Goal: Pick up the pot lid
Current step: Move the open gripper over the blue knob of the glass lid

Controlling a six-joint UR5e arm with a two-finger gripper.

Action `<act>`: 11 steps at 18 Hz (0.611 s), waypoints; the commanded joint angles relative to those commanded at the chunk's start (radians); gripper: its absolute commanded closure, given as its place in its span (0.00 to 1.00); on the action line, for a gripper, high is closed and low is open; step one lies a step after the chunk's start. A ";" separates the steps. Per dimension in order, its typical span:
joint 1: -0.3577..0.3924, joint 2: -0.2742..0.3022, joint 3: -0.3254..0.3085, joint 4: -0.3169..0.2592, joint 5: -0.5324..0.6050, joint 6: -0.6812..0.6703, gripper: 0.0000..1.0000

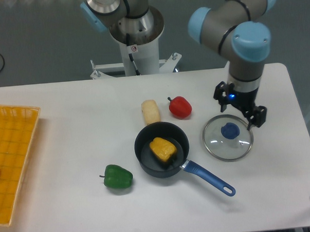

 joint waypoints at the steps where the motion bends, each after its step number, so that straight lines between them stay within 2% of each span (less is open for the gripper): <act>1: 0.008 0.002 -0.003 0.000 -0.003 0.008 0.00; 5: 0.029 0.002 -0.008 -0.002 -0.026 0.015 0.00; 11: 0.060 0.002 -0.063 0.015 -0.025 0.011 0.00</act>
